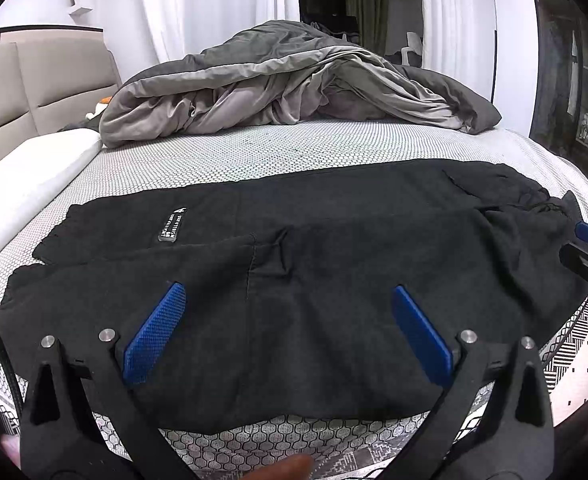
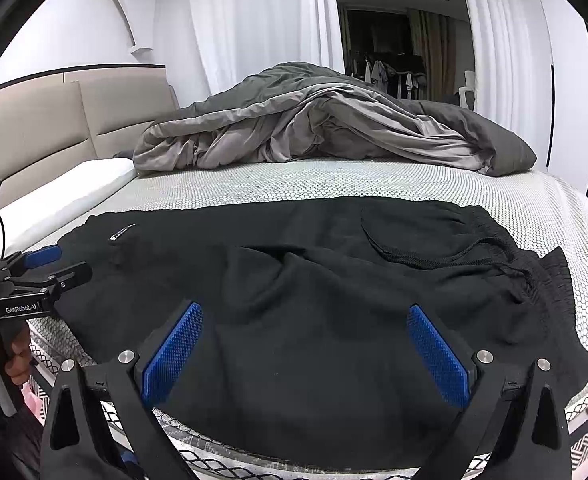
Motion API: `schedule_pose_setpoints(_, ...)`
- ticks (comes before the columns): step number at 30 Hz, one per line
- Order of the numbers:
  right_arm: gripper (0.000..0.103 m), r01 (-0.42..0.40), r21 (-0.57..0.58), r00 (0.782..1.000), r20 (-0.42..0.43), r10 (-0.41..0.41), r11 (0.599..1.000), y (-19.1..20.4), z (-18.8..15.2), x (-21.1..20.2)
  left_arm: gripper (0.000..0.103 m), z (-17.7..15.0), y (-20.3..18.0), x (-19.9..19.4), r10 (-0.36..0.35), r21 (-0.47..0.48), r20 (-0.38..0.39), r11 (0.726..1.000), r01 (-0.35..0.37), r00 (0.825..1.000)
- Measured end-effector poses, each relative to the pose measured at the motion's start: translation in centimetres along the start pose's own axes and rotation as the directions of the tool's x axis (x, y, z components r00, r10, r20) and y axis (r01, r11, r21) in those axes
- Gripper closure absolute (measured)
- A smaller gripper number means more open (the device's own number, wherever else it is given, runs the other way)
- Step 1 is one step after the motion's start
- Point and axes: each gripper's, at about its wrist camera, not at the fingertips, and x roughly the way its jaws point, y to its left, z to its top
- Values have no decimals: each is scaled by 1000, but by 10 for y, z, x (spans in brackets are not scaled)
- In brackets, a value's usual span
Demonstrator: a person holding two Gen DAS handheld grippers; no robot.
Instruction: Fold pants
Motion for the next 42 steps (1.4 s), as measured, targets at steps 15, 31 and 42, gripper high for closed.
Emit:
schedule_pose_setpoints(15,0,7,-6,1000,-2,-7,1000,3,-1,3,1,0,0,0,0,1,2,1000,0,1000)
schedule_pose_setpoints(31,0,8,-6,1000,-3,-8,1000,2,-1,3,1,0,0,-1,0,0,2,1000,0,1000)
schedule_pose_setpoints(42,0,0,0,1000,-2,0,1000,0,-2,2,1,4,2,-4,6,6,10,1000,-7,1000)
